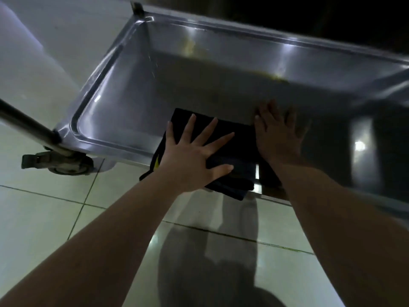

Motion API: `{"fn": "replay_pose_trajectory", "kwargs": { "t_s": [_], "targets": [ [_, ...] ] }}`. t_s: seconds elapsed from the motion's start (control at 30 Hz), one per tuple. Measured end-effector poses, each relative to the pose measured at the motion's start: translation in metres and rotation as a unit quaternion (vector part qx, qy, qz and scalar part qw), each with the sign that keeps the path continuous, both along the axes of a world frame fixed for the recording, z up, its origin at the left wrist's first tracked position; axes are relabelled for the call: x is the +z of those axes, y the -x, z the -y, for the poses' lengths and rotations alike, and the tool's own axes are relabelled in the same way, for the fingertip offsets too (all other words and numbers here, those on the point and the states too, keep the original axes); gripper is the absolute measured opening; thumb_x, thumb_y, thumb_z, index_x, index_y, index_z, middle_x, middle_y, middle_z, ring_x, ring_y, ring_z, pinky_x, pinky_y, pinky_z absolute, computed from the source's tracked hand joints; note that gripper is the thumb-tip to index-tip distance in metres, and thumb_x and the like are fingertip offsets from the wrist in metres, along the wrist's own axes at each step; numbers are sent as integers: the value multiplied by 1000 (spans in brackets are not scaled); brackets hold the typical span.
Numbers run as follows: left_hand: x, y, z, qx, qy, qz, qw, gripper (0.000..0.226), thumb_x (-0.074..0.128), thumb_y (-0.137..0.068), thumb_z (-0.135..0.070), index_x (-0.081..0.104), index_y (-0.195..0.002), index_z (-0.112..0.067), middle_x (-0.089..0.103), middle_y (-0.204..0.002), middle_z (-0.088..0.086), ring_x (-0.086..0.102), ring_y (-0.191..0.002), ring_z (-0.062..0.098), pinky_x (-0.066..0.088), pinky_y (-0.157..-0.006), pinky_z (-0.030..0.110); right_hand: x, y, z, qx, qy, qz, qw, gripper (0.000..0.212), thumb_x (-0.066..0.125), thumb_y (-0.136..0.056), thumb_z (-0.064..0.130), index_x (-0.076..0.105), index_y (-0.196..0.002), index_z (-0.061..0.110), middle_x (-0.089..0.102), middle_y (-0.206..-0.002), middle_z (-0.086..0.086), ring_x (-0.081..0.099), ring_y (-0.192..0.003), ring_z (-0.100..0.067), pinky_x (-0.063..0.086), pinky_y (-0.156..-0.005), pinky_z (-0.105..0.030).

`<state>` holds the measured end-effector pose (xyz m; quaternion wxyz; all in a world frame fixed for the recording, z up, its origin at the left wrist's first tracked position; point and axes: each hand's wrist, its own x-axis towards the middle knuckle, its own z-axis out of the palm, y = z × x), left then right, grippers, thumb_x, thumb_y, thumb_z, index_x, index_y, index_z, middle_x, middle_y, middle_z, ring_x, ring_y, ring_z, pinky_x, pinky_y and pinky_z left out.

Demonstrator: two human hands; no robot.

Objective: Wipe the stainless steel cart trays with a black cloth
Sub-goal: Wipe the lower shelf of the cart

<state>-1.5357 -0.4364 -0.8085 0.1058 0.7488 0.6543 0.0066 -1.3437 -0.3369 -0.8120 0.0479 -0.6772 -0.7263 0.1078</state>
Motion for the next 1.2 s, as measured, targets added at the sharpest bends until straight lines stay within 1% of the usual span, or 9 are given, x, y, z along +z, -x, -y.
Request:
{"fn": "replay_pose_trajectory", "kwargs": {
  "t_s": [0.07, 0.17, 0.33, 0.47, 0.6, 0.77, 0.87, 1.03, 1.2],
  "targets": [
    [-1, 7, -15, 10, 4, -5, 1000, 74, 5, -71, -91, -15, -139, -67, -13, -162, -20, -18, -149, 28, -11, -111, 67, -5, -3, 2, 7, -14, 25, 1000, 50, 21, -103, 47, 17, -153, 43, 12, -163, 13, 2, -150, -33, -6, -115, -63],
    [-1, 30, -57, 32, 11, -27, 999, 77, 6, -70, -91, -12, -141, -66, -13, -162, -18, -16, -149, 29, -7, -112, 68, -8, -6, 7, 27, -13, 63, 998, 54, 20, -102, 51, 11, -154, 42, 9, -164, 10, -1, -150, -36, -5, -115, -63],
    [3, 51, -138, 33, 28, -44, 998, 76, 14, -77, -90, -6, -145, -62, -11, -163, -14, -14, -149, 32, -8, -111, 69, -11, -4, 7, 28, -9, 81, 996, 58, 18, -97, 60, 7, -153, 46, 4, -164, 9, -6, -149, -36, -5, -115, -64],
    [7, 45, -164, 27, 37, -58, 997, 75, 13, -79, -89, -7, -146, -61, -10, -164, -12, -14, -149, 34, -10, -110, 71, -12, -5, 4, 39, -11, 93, 995, 64, 16, -90, 71, 5, -150, 52, 5, -164, 9, -5, -149, -38, -6, -114, -66],
    [10, 45, -138, 8, 42, -62, 997, 75, 12, -78, -89, -8, -145, -62, -13, -163, -12, -16, -149, 34, -10, -110, 71, -11, -8, 4, 35, -9, 89, 995, 63, 16, -89, 72, 4, -149, 55, 5, -164, 11, -4, -149, -37, -4, -113, -67],
    [5, 61, -49, -26, 24, -29, 999, 75, 2, -69, -93, -16, -138, -68, -17, -162, -17, -20, -148, 30, -13, -112, 66, -11, -6, 5, 34, -6, 81, 996, 62, 17, -91, 71, 5, -149, 54, 4, -164, 11, -5, -149, -37, -5, -113, -67],
    [4, 79, -3, -21, 10, -14, 1000, 73, 1, -70, -93, -17, -136, -70, -16, -161, -18, -18, -148, 29, -15, -110, 63, -8, -6, 6, 37, -8, 78, 996, 63, 18, -91, 72, 4, -149, 54, 4, -164, 10, -4, -149, -38, -5, -114, -66],
    [2, 82, 9, 4, 8, -23, 1000, 72, -5, -69, -92, -21, -136, -69, -19, -161, -17, -21, -148, 29, -16, -110, 63, -1, 10, 3, -1, 34, 93, 995, 64, 14, -90, 74, -1, -149, 54, 0, -164, 11, -6, -148, -40, -7, -108, -73],
    [4, 82, 11, 11, 7, -4, 1000, 71, 2, -72, -90, -19, -137, -69, -21, -158, -20, -20, -148, 27, -14, -112, 63, -1, 55, 4, 59, 18, 52, 997, 52, 16, -98, 62, 1, -148, 57, 1, -164, 14, -8, -150, -30, -8, -103, -78]
  ]
}}
